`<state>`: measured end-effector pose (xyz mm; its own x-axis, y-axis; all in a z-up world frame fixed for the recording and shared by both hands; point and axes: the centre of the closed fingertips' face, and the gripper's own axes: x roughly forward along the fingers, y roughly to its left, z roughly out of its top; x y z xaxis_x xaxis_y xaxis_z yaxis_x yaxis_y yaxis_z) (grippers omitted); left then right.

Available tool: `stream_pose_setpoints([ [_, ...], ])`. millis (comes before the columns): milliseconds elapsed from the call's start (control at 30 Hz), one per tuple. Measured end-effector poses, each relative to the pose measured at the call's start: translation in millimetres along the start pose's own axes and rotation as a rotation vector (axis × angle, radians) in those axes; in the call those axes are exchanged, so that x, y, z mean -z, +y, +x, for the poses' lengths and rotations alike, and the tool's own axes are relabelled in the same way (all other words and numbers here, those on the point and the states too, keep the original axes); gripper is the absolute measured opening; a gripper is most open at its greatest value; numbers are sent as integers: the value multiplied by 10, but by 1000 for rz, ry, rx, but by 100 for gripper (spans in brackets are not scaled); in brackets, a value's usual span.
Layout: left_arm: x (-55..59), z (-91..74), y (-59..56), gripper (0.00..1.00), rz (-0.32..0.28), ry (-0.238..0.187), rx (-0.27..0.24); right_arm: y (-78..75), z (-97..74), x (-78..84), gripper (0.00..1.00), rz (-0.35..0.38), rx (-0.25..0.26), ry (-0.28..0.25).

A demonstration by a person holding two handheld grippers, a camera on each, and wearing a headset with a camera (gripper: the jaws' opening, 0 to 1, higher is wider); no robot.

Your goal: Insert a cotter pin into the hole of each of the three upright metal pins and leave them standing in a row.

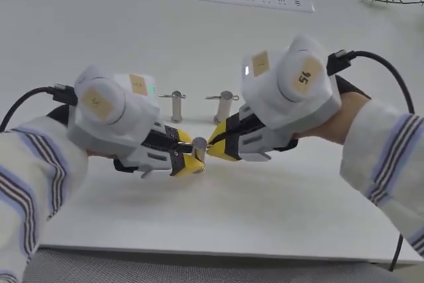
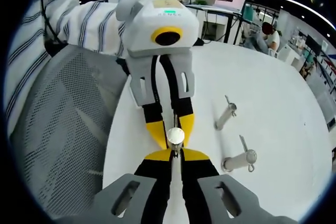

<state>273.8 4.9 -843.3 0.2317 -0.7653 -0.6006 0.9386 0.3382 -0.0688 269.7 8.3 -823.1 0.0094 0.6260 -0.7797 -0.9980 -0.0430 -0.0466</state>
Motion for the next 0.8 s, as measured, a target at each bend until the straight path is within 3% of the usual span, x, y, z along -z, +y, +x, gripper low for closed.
stream_pose_setpoints([
  [200, 1, -5, -8, 11, -3, -1, 1, 11, -58, 84, 8, 30, -1, 8],
  [400, 0, -8, -7, 11, -7, -1, 2, -4, -76, 45, 4, 45, 8, -18],
  [800, 6, -15, -7, 11, -3, 3, -1, 8, -35, -2, 3, 44, 0, -16],
])
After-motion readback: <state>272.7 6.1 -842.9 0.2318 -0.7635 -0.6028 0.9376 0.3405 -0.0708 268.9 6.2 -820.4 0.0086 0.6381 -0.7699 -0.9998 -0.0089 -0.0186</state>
